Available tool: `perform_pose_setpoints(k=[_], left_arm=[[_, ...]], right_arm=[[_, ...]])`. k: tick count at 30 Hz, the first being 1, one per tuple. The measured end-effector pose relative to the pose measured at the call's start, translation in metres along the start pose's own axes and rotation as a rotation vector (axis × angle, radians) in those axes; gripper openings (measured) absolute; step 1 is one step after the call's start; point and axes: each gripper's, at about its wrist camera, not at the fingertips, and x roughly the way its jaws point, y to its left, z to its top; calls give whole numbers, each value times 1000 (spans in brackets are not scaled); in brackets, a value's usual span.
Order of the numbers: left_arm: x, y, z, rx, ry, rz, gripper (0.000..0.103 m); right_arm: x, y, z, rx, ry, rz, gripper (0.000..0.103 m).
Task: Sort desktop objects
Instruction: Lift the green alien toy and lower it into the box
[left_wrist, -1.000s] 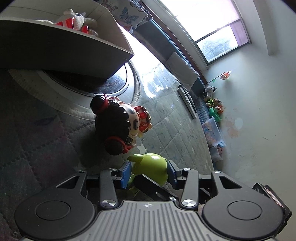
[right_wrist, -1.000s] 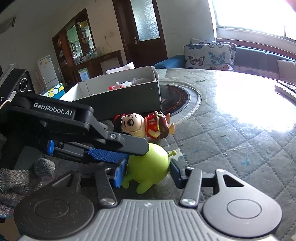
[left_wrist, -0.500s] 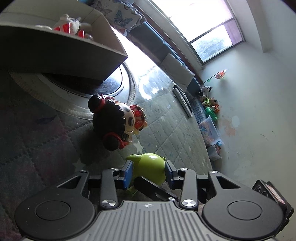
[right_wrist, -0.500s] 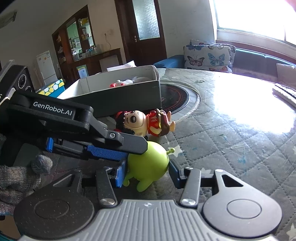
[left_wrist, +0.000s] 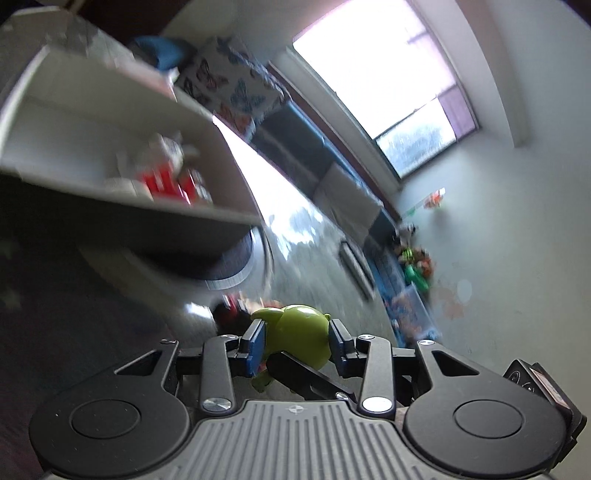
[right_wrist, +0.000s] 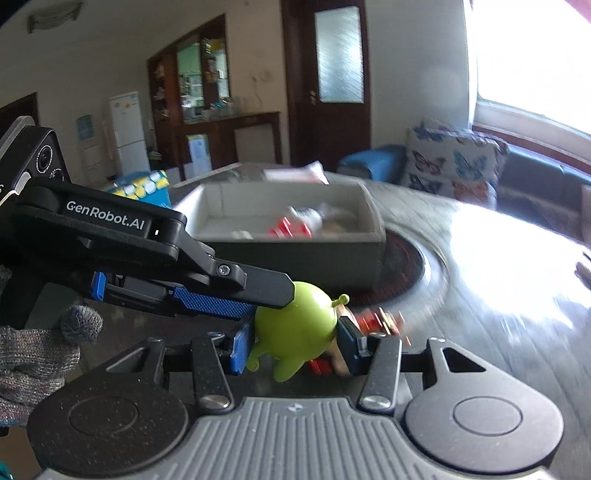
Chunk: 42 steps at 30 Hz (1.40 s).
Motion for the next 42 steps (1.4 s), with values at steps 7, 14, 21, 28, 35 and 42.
perform_pose_setpoints(k=[7,14,21,28,35,42], left_arm=[[-23,18,55,-11,-104,73,40],[-19,56,114,-69,-144,172,40],[14,93,144,-147,-91,267,39],[36,113,154,-194,-54,312,39],[40,125,155,-230,-43,338,39],[40,120,153,-216,-45,353,39]], right_arm=[[51,17,55,-57,-46,81,49],[120,18,99,-31,-15,167,49],[189,-1,112,34,122,240,49],[227,-11,115,59,226,250,49],[242,3,117,-28,278,205,49],[245,16,115,-111,293,169,49]])
